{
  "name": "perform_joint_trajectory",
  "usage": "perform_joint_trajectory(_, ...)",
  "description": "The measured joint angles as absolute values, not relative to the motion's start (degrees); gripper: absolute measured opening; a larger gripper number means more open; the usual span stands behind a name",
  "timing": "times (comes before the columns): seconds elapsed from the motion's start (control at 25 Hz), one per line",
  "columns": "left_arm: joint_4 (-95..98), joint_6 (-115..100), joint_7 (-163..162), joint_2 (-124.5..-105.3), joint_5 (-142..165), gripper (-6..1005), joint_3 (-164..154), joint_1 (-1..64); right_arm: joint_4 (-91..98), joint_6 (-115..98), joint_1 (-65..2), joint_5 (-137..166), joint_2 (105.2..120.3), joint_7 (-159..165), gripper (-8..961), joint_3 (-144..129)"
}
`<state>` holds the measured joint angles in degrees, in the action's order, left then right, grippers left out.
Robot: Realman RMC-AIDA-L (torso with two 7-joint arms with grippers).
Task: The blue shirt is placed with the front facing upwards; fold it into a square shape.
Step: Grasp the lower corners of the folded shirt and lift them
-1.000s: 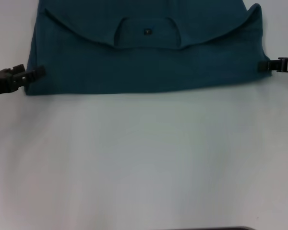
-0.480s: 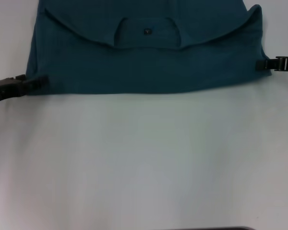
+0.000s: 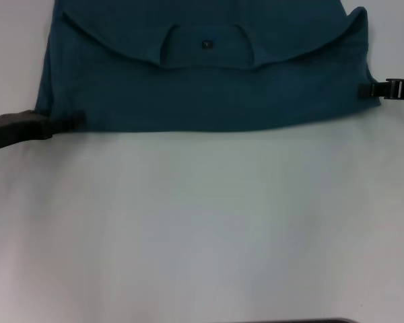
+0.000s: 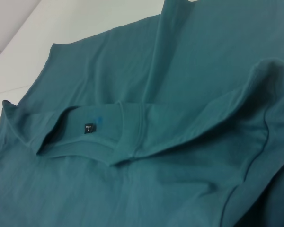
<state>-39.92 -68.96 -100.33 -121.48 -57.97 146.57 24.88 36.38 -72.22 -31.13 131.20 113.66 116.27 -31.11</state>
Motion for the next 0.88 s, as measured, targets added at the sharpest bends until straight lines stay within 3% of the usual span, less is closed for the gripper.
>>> perform_joint_trajectory(0.88,-40.48,-68.16,-100.38,-120.93,-54.76,840,145.29,25.49,36.38,-72.25,-31.38,131.21,113.99,116.28,36,-31.11)
